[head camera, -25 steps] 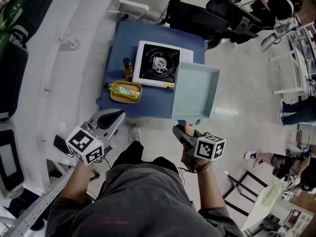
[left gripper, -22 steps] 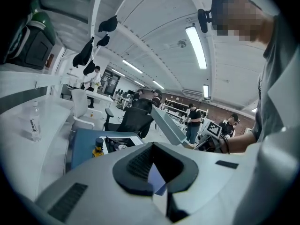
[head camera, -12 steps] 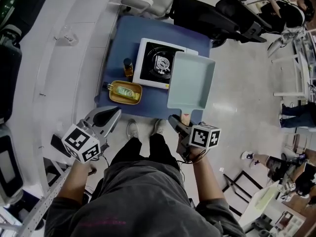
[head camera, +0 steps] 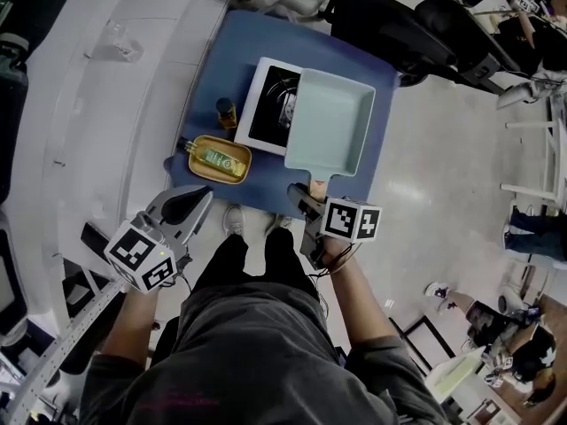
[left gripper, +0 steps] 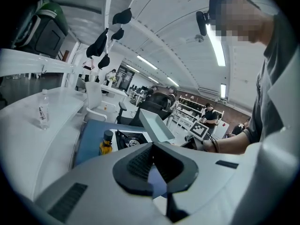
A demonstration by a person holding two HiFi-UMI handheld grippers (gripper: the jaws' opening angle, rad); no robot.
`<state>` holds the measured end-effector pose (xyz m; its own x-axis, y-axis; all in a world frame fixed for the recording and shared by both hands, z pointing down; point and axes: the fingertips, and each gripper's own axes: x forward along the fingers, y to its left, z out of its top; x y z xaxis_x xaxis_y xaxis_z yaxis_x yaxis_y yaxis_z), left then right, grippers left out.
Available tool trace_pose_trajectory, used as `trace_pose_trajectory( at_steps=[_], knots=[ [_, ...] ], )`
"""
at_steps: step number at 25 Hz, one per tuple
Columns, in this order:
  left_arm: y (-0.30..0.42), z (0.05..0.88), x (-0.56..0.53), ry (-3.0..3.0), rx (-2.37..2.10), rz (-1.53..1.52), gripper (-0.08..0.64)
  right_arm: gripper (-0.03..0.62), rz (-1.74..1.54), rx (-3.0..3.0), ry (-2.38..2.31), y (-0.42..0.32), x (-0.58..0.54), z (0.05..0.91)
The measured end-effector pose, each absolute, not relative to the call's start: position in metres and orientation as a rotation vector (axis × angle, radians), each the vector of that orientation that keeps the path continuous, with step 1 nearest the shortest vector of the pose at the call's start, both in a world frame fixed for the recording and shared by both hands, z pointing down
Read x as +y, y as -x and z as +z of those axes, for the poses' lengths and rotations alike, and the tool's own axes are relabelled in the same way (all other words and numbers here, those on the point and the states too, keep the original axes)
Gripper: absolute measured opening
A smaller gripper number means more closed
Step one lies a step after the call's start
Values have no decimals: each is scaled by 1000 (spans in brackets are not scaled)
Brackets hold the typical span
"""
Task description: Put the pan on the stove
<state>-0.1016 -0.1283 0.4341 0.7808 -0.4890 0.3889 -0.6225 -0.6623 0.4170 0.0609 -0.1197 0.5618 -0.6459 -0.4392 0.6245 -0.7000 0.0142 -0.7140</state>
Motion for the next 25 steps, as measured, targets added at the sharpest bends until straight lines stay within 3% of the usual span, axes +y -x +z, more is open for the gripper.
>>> trace_pose_trajectory(
  at_steps=[25],
  knots=[
    [85, 482, -146, -2258, -895, 473, 2, 86, 1828, -1885, -1168, -31, -183, 650]
  ],
)
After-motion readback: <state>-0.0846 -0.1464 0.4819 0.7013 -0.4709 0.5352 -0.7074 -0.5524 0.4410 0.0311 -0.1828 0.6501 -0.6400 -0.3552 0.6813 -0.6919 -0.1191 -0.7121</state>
